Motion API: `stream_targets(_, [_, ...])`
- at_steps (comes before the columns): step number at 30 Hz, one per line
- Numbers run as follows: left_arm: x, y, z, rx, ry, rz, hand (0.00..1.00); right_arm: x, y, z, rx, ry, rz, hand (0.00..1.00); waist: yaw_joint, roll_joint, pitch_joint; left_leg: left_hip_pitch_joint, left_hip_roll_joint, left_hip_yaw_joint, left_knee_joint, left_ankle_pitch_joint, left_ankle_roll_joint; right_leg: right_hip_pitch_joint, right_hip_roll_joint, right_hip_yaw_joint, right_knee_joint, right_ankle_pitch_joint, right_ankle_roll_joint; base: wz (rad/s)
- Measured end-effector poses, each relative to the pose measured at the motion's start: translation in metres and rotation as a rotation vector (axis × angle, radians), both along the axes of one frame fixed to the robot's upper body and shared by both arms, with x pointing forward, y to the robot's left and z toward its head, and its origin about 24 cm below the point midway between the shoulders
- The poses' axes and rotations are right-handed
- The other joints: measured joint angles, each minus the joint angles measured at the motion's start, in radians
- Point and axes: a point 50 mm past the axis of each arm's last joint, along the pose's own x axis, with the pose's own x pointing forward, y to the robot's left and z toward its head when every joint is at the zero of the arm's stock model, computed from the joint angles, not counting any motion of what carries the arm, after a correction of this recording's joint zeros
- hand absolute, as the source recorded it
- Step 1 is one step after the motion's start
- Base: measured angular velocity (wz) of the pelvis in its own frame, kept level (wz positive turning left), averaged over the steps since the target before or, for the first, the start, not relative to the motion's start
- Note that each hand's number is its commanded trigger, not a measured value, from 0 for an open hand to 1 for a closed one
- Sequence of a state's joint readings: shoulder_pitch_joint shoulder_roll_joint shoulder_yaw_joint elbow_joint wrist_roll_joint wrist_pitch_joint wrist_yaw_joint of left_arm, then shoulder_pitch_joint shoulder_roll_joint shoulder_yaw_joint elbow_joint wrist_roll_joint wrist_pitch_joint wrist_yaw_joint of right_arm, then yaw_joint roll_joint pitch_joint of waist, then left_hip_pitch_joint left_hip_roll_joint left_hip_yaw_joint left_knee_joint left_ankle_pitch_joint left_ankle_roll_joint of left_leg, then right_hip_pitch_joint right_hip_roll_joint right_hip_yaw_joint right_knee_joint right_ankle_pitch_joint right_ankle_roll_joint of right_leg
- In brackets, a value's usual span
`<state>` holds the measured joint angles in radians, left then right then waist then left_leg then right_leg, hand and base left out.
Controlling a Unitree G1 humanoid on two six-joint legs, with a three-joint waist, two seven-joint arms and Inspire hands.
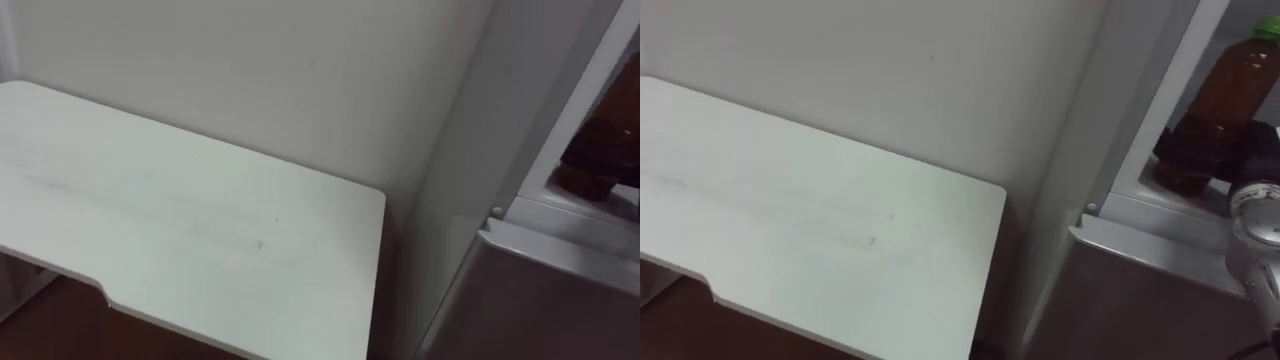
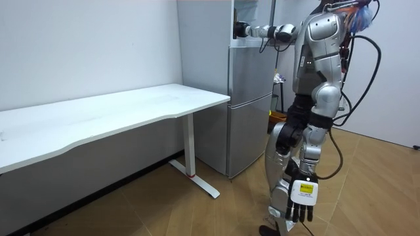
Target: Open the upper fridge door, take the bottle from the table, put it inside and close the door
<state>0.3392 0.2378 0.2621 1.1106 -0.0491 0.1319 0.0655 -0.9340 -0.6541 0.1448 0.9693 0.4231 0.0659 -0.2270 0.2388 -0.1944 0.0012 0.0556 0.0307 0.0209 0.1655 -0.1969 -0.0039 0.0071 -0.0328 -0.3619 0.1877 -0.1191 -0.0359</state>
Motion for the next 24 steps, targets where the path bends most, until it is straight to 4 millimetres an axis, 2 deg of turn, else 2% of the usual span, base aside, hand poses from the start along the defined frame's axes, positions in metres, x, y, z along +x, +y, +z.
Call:
stream_targets(1, [-0.001, 0.001, 0.0, -0.002, 0.003, 0.0, 0.0, 0.0, -0.001, -0.001, -0.001, 0.006, -0.003, 0.42, 0.006, 0.001, 0.0008, 0.002, 0.0, -0.001, 0.0, 0.0, 0.0, 0.001, 0.0, 0.0, 0.0, 0.0, 0.0, -0.03])
stream_targets(2, [-0.001, 0.001, 0.001, -0.003, 0.01, 0.002, 0.0, 0.0, -0.001, -0.001, -0.002, 0.008, -0.001, 0.0, 0.009, 0.003, 0.0023, 0.003, 0.001, -0.001, 0.001, 0.0, 0.0, 0.003, 0.0, 0.0, 0.0, 0.0, 0.0, 0.0])
stream_targets(6, [-0.002, 0.004, 0.002, 0.0, 0.022, 0.004, 0.0, 0.0, -0.001, -0.001, -0.001, 0.013, 0.017, 0.0, 0.013, 0.009, 0.0063, 0.006, 0.003, -0.001, 0.002, -0.003, -0.004, 0.007, -0.001, 0.0, 0.0, 0.001, -0.001, 0.0])
stream_targets(24, [0.017, 0.012, 0.004, 0.014, -0.031, -0.002, 0.0, 0.002, 0.003, -0.003, -0.019, 0.061, 0.104, 0.0, 0.013, 0.006, 0.003, 0.005, 0.013, 0.002, 0.007, -0.001, -0.015, 0.013, 0.018, 0.002, -0.018, 0.001, -0.013, 0.0])
